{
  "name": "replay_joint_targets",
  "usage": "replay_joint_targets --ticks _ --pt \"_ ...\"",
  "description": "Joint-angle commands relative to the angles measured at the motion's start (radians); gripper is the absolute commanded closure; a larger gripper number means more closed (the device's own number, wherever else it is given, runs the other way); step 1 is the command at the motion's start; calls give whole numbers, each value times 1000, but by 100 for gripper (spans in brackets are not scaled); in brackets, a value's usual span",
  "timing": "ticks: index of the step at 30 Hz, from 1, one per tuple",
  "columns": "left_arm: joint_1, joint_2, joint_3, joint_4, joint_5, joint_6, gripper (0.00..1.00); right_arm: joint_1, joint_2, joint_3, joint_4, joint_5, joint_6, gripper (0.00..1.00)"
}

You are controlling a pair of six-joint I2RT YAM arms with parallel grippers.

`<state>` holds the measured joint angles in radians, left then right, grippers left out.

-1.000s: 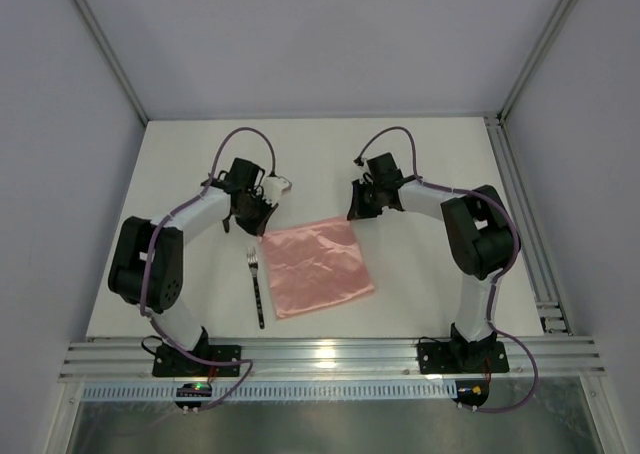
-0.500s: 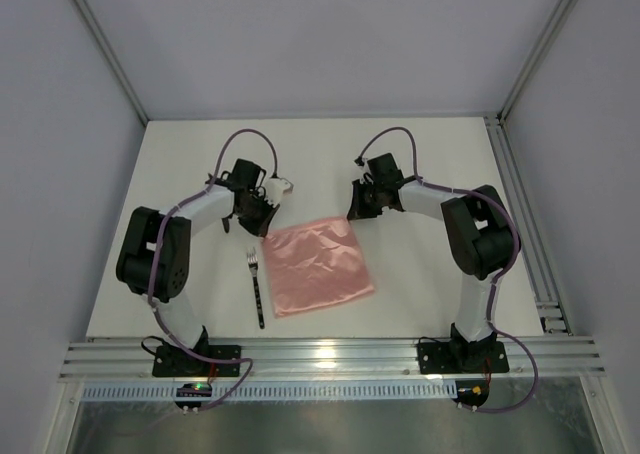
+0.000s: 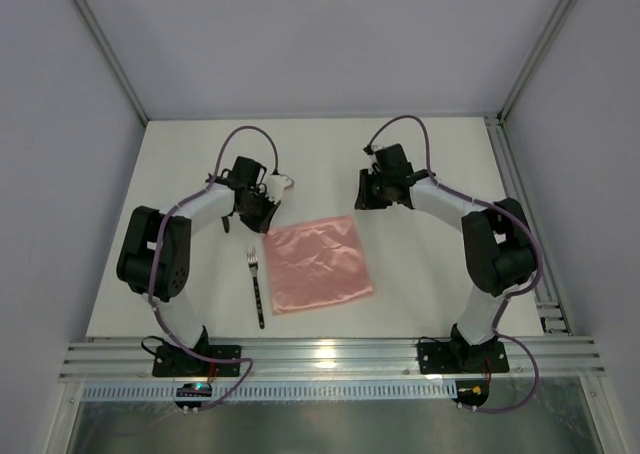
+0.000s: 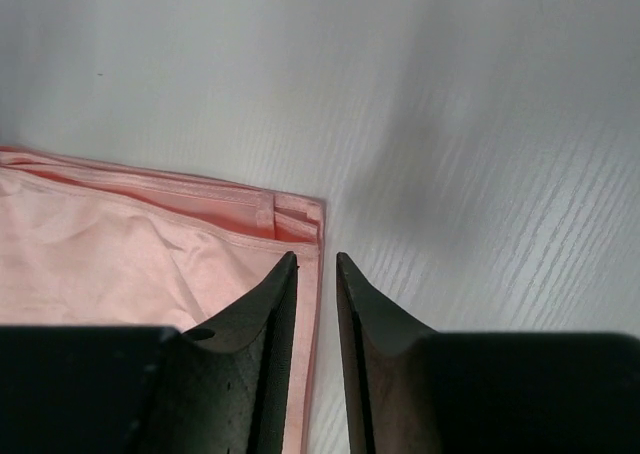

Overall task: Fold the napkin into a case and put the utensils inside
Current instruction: Smooth out the square-folded napkin at the center of the board.

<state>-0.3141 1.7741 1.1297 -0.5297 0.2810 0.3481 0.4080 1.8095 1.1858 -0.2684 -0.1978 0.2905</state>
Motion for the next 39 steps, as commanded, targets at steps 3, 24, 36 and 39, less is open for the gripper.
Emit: replay_joint_targets --ticks 3,24,36,39 --pt "-2 -25 31 49 20 2 91 0 -59 5 0 14 -17 73" --pt "-2 -109 45 97 -106 -70 50 360 -397 -340 66 97 162 96" --pt "-275 -320 -226 -131 -176 -32 69 488 -325 -532 302 11 383 96" --pt "-310 -268 -243 -116 -192 -31 70 486 -319 -558 296 43 417 96"
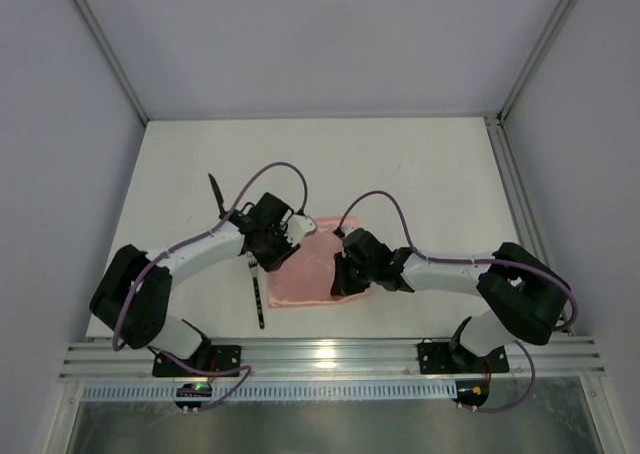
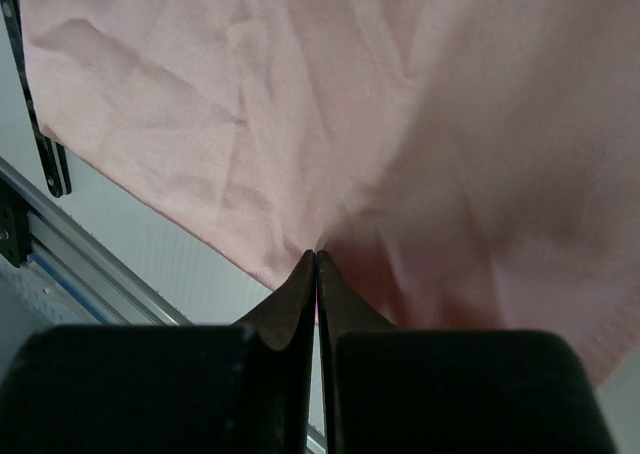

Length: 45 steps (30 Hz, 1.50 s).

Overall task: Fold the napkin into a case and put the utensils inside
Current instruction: Smooth out the square-folded napkin at the center of the board.

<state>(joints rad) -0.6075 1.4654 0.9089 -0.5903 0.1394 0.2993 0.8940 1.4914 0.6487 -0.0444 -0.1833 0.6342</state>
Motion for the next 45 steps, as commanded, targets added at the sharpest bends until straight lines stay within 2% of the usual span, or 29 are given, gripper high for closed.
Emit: replay_joint_targets --ticks 1,5,8,12,18,22,24,27,29,30,33,35,37,39,45 --pt "-20 55 -30 -45 -72 23 71 0 1 -27 60 39 81 96" --pt "-28 150 -33 13 -129 27 74 0 -16 -78 52 74 142 96" --pt "-26 177 -33 53 -169 27 75 -3 -52 -122 -32 119 197 96" --pt "-28 199 -34 69 -167 31 75 -46 -149 -214 -152 160 277 96" --pt "-28 184 -41 76 -146 38 75 -177 -405 -313 -302 179 338 96" --pt "-26 145 -30 67 -114 43 73 -201 -525 -253 -365 171 273 96" --pt "-28 127 -9 41 -98 43 72 -201 -537 -152 -394 163 230 96" --pt "-28 87 21 -2 -92 40 69 -223 -472 -9 -423 168 138 91" --pt "-25 55 44 -23 -109 37 68 -289 -389 49 -388 131 81 89" --pt "-20 44 51 -28 -113 32 67 -314 -358 66 -373 121 62 84" --pt "32 13 85 -32 -94 -2 62 -394 -228 123 -299 102 -2 73" --pt "110 12 106 -19 -58 -46 57 -423 -165 164 -238 84 -40 70" --pt "188 32 119 21 -52 -96 55 -432 -70 192 -206 67 -67 67" --pt "221 91 146 44 -50 -124 54 -438 -10 230 -184 67 -102 66" --pt "249 228 225 102 55 -170 50 -478 142 247 -98 31 -113 64"
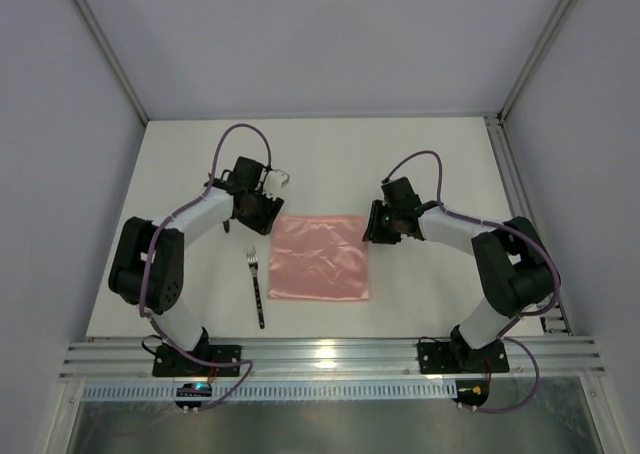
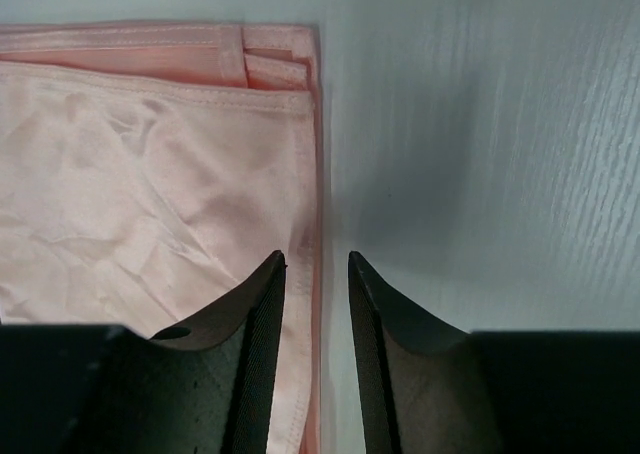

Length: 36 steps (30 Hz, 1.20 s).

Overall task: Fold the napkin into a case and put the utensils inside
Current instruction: Smooth out the square-folded napkin at the center of the board.

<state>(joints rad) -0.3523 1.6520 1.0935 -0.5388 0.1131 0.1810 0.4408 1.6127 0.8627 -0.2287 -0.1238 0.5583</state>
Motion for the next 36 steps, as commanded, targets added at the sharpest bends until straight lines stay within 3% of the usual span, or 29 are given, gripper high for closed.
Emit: replay_joint_targets --ticks 1,6,10,14,19,21,32,36 --pt "-7 66 45 78 80 -58 49 -28 38 30 100 -37 -32 64" --pt "-4 146 92 108 30 -87 49 -37 90 35 141 -51 -28 64" --pt "-4 213 115 114 3 -97 57 -45 136 39 161 -60 -21 67" --pt "-5 261 128 92 22 -75 69 -60 177 50 170 -77 -2 76" --pt "-5 270 147 80 56 -55 83 -102 213 65 157 -76 29 96" --pt "-5 284 172 63 82 -46 87 -125 214 65 175 -102 32 96" --pt "-14 384 384 -12 123 -40 87 -221 282 263 60 -111 -38 96" --pt "-13 385 416 -20 63 -26 78 -237 299 318 5 -140 -58 91"
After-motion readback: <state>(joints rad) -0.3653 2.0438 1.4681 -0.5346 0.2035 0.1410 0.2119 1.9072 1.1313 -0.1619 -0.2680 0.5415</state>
